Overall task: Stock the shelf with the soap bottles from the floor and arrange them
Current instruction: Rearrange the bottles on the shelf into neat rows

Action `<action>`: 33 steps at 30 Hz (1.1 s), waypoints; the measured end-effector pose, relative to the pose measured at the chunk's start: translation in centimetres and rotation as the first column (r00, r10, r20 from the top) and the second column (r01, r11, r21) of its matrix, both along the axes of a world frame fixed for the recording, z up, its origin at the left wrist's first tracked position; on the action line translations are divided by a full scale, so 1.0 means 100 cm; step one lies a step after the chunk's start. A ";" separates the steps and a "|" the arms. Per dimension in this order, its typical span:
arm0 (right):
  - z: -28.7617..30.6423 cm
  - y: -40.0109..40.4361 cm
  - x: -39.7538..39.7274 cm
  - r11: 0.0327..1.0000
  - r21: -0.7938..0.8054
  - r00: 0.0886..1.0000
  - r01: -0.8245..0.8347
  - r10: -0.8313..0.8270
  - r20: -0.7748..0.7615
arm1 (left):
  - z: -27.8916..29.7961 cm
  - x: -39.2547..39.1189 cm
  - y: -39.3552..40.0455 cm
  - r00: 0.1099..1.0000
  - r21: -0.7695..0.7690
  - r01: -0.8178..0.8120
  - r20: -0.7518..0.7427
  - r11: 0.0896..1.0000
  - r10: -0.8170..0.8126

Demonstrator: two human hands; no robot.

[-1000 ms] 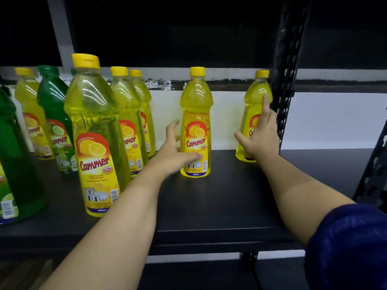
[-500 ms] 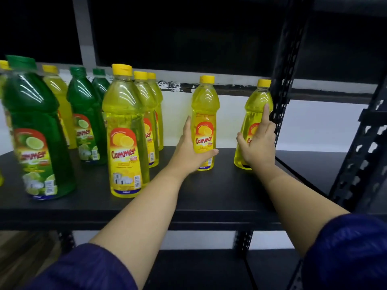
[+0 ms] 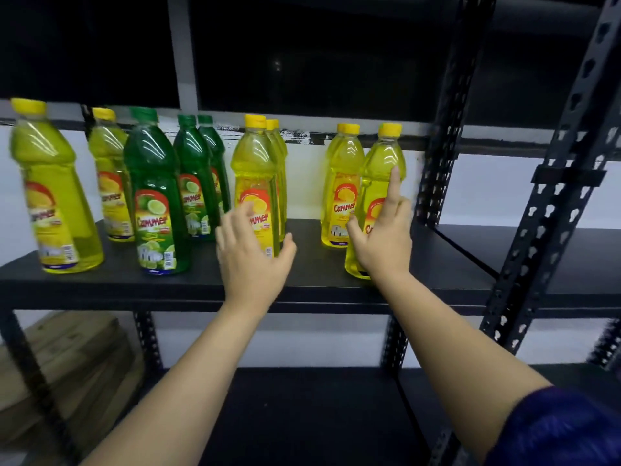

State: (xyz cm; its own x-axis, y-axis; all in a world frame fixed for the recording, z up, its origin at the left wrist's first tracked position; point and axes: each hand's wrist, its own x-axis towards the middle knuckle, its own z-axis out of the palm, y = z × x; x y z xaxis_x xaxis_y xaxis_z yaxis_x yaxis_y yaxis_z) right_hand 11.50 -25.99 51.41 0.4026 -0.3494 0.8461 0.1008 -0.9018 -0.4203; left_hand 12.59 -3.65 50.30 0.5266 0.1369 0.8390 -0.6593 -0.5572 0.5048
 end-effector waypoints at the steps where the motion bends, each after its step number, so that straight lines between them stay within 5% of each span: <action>1: 0.000 0.011 0.001 1.000 0.002 1.000 -0.009 0.009 -0.001 | 0.006 0.009 0.006 0.998 -0.019 -0.028 -0.056 0.999 0.027; 9: -0.002 0.052 0.016 0.997 0.058 0.999 -0.041 0.043 -0.029 | 0.000 0.054 0.007 0.903 -0.135 0.186 -0.367 0.973 -0.224; 27: -0.005 0.042 0.022 0.996 0.080 0.999 -0.038 0.039 -0.014 | -0.009 0.068 0.004 0.916 -0.119 0.168 -0.348 0.979 -0.200; 33: -0.012 0.046 0.012 0.994 0.109 0.990 -0.028 0.043 -0.137 | -0.002 0.057 0.007 0.899 -0.077 0.182 -0.392 0.980 -0.197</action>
